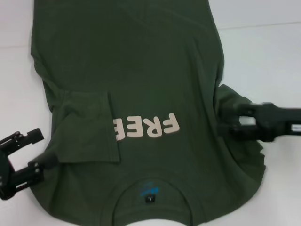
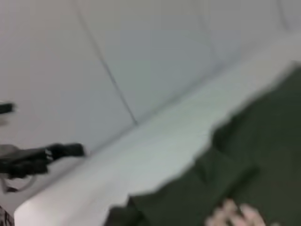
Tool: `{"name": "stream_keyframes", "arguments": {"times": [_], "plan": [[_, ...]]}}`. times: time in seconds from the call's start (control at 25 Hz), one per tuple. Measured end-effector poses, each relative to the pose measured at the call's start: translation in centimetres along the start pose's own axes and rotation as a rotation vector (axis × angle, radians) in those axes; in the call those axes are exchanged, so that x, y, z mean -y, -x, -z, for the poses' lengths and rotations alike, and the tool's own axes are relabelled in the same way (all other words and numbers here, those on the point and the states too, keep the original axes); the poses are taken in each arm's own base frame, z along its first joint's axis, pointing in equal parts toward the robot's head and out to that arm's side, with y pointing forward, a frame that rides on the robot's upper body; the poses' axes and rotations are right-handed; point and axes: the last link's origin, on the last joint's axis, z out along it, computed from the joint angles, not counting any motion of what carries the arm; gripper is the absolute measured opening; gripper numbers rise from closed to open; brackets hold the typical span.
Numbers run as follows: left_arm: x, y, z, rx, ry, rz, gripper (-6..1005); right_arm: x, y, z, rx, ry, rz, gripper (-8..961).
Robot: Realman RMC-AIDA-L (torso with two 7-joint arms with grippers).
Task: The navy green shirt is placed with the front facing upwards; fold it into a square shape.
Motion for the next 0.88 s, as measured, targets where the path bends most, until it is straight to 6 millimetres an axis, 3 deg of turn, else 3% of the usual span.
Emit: {"name": "stream_keyframes", "arguments": {"times": [0.2,0.56,0.72,0.88], "plan": [[0.1,-0.1,0.1,-0.01,-0.005,0.015,781,0.9,-0.3,3.0,-0.148,-0.079,-0.261,856],[0.2,-0.6,0.1,-0.022,0.004,0.008,781,2.2,0.1,7.1,-0.177,-0.23,-0.624,857],[0.2,-1.0,-0.2,-0.026,0.021,-0.001,781,3.6,-0.7,7.7,-0.221,-0.372,-0.73,856],[0.3,-1.1,-0.3,-0.028,0.025,-0.001,781,4.4,-0.4,6.8,-0.278,-0.425,-0.75,850]]}}
